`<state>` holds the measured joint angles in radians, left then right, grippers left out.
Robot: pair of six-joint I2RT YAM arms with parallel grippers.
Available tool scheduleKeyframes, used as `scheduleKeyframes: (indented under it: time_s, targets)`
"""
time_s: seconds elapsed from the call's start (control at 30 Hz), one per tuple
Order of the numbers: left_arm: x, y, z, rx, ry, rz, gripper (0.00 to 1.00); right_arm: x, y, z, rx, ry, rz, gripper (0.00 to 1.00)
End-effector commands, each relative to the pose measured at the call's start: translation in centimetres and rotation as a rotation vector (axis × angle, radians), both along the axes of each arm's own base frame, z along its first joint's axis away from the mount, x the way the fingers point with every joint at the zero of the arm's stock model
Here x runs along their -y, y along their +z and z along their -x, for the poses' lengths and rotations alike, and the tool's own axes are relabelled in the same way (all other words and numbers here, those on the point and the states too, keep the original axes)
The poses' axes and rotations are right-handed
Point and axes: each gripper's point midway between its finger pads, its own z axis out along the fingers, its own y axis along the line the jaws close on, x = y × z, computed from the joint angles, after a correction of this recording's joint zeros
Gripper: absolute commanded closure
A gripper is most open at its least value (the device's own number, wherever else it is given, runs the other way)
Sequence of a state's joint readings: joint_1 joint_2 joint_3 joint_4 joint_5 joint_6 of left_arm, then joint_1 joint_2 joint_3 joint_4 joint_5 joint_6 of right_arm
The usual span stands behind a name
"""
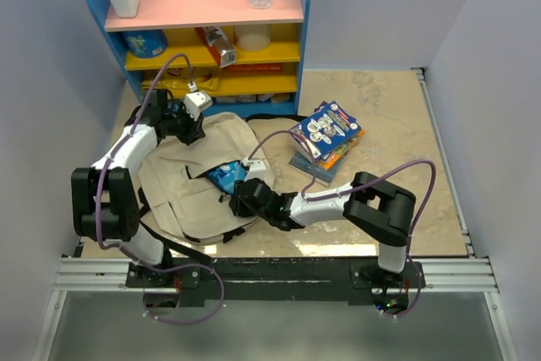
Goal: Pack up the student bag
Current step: Adjust the stationery in the student bag.
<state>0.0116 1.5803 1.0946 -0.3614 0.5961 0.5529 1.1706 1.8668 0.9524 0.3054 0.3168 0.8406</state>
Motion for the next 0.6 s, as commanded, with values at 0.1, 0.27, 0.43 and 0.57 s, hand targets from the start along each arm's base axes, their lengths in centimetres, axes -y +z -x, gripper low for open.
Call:
scheduleKeyframes:
  time_s: [0.1,0.27,0.43,0.57]
  targets:
    - [2.5,1.9,-3.6,0.069,-0.046,0.017,0.75,4.8,1.8,-0.8,0.011,-0.187,0.009,0.56]
    - [2.3,1.7,-6.5,0.110,0.023,0.028,0.75,4.6,2.2,-1.3,-0.057,-0.198,-0.129,0.47]
    - [3.3,0.3,-7.1,0.100,0.017,0.010,0.75,3.2,1.9,-1.6,-0.102,-0.167,-0.202,0.47]
    - [4.4,-1.0,-6.6,0.084,-0.019,-0.010,0.75,2.1,1.5,-2.0,-0.110,-0.157,-0.195,0.49]
